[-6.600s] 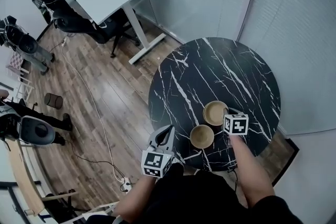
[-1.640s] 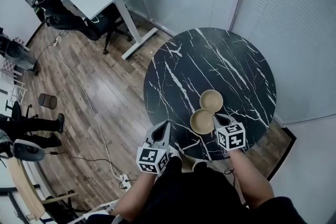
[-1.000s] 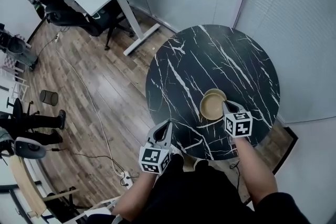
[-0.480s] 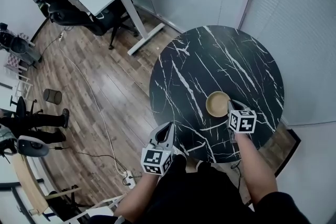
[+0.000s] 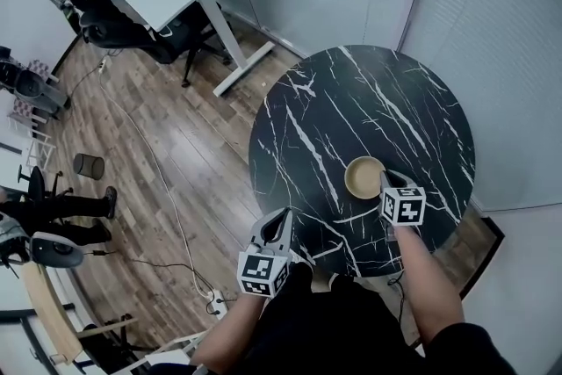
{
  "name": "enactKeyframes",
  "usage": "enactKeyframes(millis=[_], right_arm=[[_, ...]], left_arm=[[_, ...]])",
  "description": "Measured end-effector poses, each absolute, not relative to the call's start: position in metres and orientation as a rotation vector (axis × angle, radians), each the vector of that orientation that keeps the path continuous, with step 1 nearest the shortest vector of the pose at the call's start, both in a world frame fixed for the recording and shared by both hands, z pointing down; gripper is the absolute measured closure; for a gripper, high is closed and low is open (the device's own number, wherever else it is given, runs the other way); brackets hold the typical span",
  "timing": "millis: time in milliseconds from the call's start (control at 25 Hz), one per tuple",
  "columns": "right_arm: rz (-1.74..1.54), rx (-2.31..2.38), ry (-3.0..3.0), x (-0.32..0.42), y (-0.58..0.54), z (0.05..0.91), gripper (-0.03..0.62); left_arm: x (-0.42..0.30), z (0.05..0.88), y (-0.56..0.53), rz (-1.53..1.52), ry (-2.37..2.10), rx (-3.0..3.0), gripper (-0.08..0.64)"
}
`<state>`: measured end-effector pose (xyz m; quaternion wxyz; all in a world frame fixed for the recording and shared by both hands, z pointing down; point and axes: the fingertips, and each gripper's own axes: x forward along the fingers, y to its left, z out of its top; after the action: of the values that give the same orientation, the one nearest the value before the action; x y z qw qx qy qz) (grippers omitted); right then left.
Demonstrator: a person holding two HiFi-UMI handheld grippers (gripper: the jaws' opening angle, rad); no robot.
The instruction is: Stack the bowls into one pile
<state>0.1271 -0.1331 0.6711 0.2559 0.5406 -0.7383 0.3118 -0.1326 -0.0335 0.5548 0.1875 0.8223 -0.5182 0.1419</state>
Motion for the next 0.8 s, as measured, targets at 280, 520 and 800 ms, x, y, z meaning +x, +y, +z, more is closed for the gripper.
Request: enactKeyframes(millis=[280, 520, 800], right_arm=[[0.728, 1.477, -2.055, 0.127, -0.127, 0.654, 0.487], [0.594, 1.526, -2.174, 0.119, -0.129, 0.601, 0.543], [0.469, 1.493, -2.298, 0.102, -0.105, 0.541, 0.581]], left_arm=[[-0.124, 0.550, -0.033, 0.391, -1.428, 2.342, 0.546], [-0.118, 0.543, -0.035, 0.365, -1.417, 2.365, 0.546], [-0.092, 0.502, -0.043, 0.328, -1.388, 2.519, 0.546]])
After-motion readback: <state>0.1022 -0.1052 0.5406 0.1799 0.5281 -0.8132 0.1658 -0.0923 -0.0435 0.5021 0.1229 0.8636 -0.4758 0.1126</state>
